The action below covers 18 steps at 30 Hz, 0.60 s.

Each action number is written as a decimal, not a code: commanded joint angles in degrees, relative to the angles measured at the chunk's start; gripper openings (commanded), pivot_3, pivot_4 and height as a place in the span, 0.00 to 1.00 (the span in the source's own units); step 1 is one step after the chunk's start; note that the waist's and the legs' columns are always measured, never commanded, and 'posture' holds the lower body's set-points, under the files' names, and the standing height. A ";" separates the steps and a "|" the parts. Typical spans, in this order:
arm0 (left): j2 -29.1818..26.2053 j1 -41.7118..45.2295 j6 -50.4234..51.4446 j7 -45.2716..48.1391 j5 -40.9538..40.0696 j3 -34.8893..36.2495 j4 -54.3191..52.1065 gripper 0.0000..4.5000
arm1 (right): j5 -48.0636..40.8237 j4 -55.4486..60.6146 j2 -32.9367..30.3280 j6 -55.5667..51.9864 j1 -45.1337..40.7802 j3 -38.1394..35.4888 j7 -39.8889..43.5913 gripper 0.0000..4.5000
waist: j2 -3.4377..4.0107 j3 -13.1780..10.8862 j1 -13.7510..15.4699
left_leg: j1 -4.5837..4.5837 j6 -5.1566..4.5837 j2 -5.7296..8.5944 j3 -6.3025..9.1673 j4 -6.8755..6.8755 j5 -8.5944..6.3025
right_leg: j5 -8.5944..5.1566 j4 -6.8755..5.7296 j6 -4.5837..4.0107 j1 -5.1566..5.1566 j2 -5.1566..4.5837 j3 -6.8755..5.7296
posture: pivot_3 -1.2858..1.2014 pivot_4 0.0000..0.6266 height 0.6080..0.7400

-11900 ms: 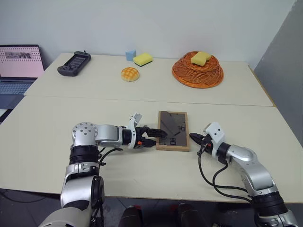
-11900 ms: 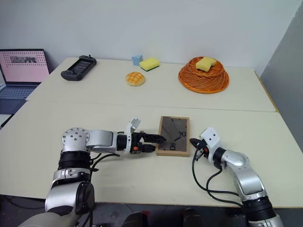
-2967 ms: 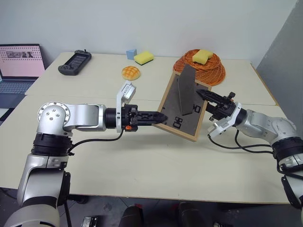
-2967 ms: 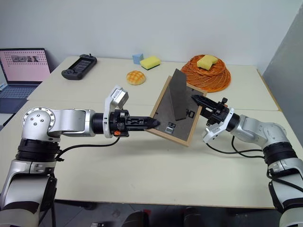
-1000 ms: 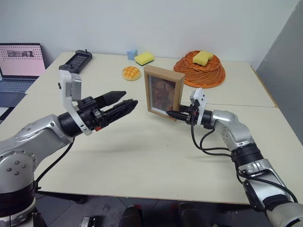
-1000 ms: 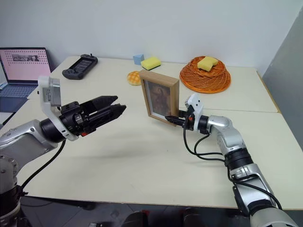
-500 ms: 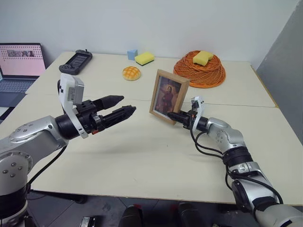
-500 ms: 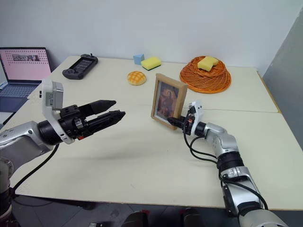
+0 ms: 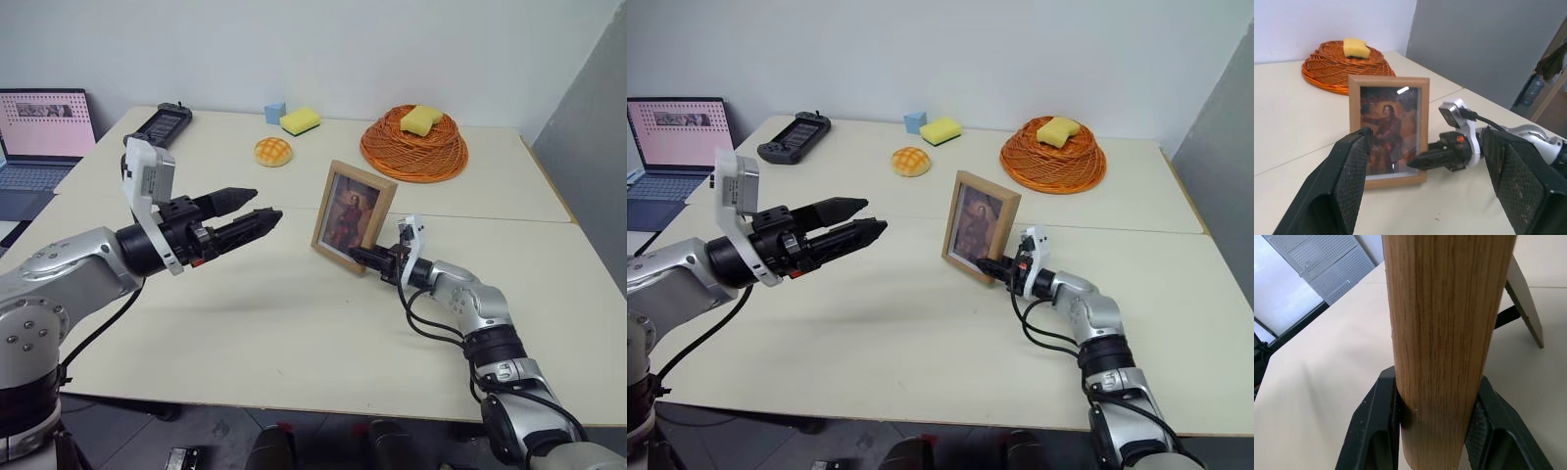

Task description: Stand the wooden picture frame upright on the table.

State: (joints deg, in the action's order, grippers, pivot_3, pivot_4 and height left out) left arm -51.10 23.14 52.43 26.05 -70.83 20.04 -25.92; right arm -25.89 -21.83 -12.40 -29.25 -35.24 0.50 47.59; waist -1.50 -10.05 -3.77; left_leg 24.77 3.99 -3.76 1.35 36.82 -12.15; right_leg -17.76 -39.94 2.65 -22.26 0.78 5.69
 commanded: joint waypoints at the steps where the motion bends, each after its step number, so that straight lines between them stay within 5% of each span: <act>1: -0.56 1.57 -0.12 1.34 0.75 -0.36 0.33 0.83 | 0.09 4.71 -0.42 -0.03 1.43 0.63 0.71 0.33 | 0.00 0.00 0.04 | 0.00 0.00 0.00 0.00 -0.01 0.00 | -0.01 0.00 0.00 0.00 0.00 0.00 | 0.52 0.24 1.00; 13: -6.35 -3.98 1.09 9.20 3.80 0.70 -1.75 0.83 | 0.10 4.99 -0.32 -0.18 1.92 0.43 -0.14 0.33 | 0.01 -0.01 0.04 | 0.00 0.00 -0.01 -0.01 -0.04 0.00 | -0.08 0.02 -0.03 -0.01 0.01 0.01 | 0.52 0.24 1.00; 18: -11.04 -10.06 -2.02 15.94 11.20 0.87 -3.59 0.83 | 0.60 4.13 0.12 1.25 2.07 0.73 0.16 0.33 | 0.03 -0.02 0.01 | 0.00 0.00 -0.01 -0.03 -0.06 0.00 | -0.30 0.02 -0.07 -0.02 0.01 0.03 | 0.52 0.24 1.00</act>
State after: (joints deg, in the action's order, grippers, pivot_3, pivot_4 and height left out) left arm -60.69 14.37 52.53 39.11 -62.42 18.82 -27.28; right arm -25.65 -18.53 -12.44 -29.43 -33.03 1.45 47.35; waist -1.47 -10.07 -3.76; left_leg 24.76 3.99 -3.77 1.32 36.74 -12.15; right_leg -18.09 -39.92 2.57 -22.28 0.79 5.71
